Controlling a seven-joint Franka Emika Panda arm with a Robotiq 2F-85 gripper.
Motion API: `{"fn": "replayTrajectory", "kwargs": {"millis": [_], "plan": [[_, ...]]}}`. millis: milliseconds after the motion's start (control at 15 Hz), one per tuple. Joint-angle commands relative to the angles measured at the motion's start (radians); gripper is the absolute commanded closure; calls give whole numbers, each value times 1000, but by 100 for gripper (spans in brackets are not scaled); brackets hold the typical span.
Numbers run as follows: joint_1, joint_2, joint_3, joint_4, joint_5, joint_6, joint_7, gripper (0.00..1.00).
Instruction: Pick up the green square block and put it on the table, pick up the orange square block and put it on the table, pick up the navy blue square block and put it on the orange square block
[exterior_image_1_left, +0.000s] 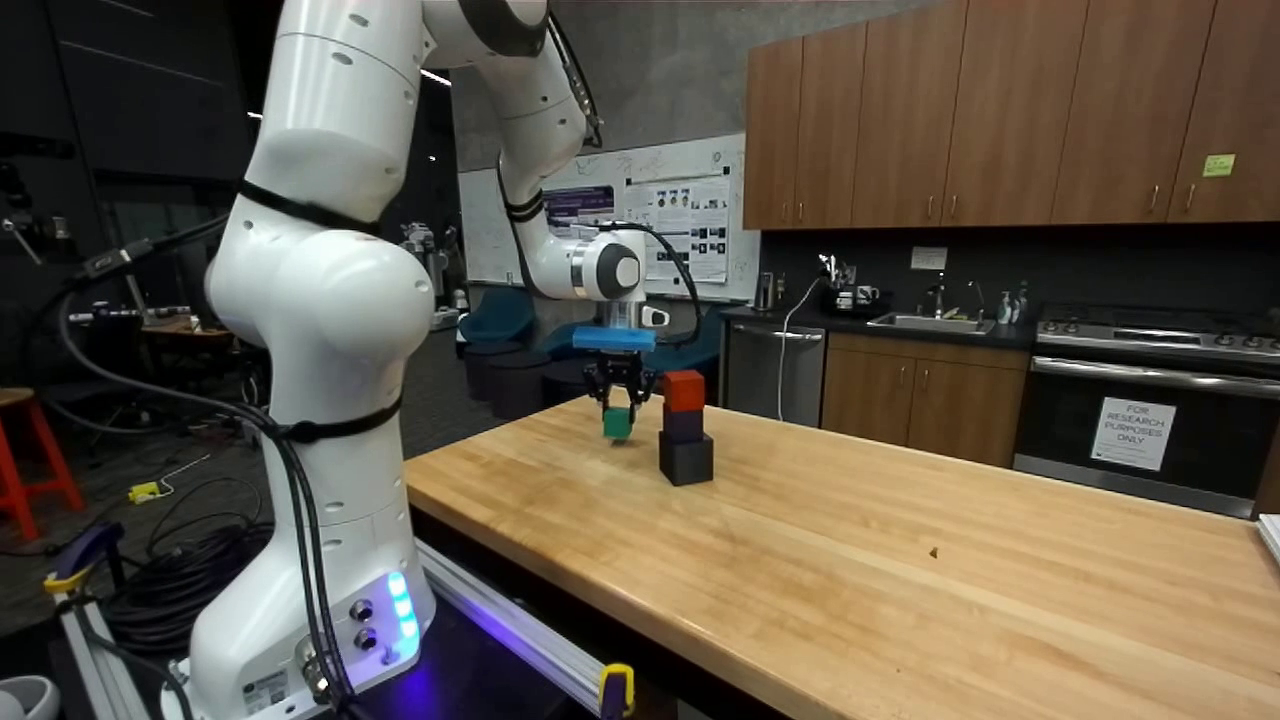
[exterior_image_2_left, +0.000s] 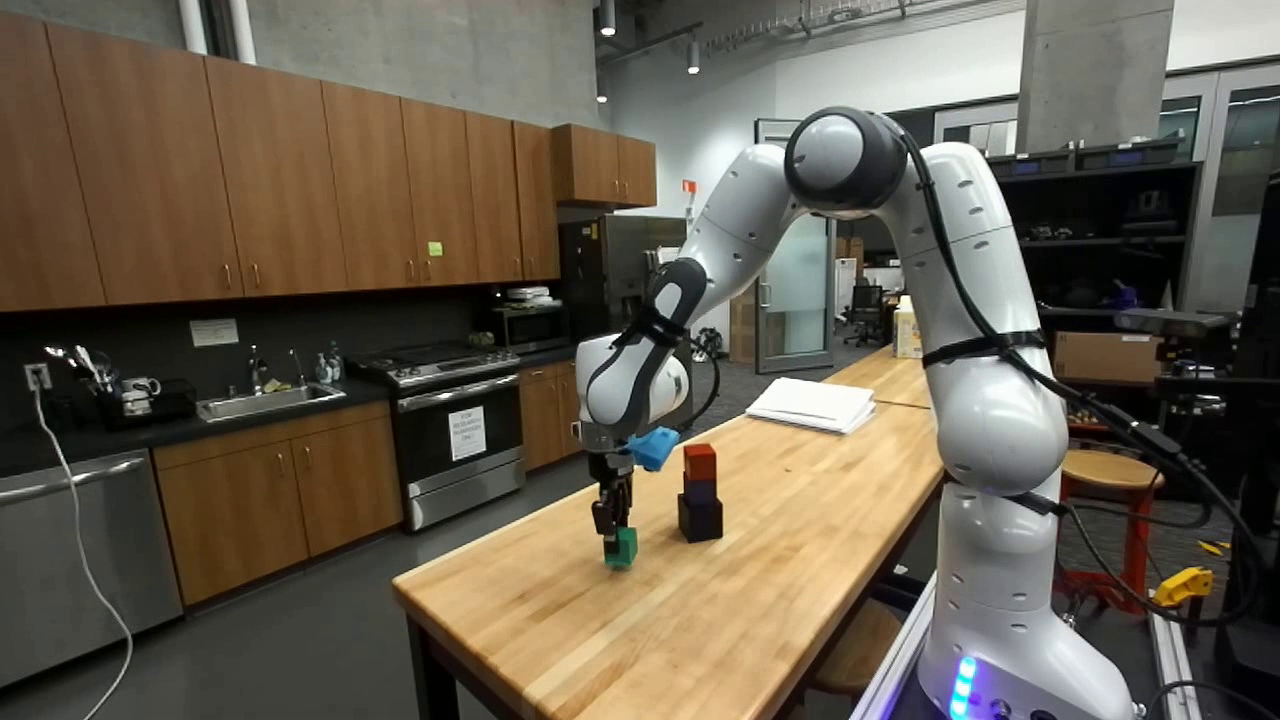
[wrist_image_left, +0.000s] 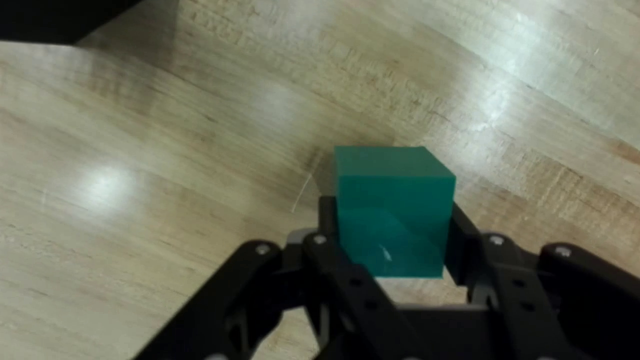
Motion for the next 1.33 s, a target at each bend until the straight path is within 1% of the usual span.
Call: {"fn": "replayTrajectory", "kwargs": {"millis": [0, 67, 133, 267, 333, 400, 467, 600, 800, 1200, 1267], "plan": [[-4, 29, 6, 48, -6, -4, -25, 76], [-5, 29, 5, 53, -8, -6, -28, 31], [-7, 26, 5, 58, -5, -8, -33, 25], [-14, 6, 3, 58, -3, -12, -38, 25], [-17, -6, 1, 58, -4, -14, -40, 21], [-22, -20, -1, 55, -4, -17, -43, 16], [-26, -32, -3, 54, -4, -18, -45, 9], [-37, -66, -8, 45, 1, -24, -52, 0], [-49, -140, -33, 30, -12, -42, -35, 0], [-69, -337, -91, 4, -14, -165, -4, 0], [-69, -366, -100, 1, -32, -184, 13, 0]]}}
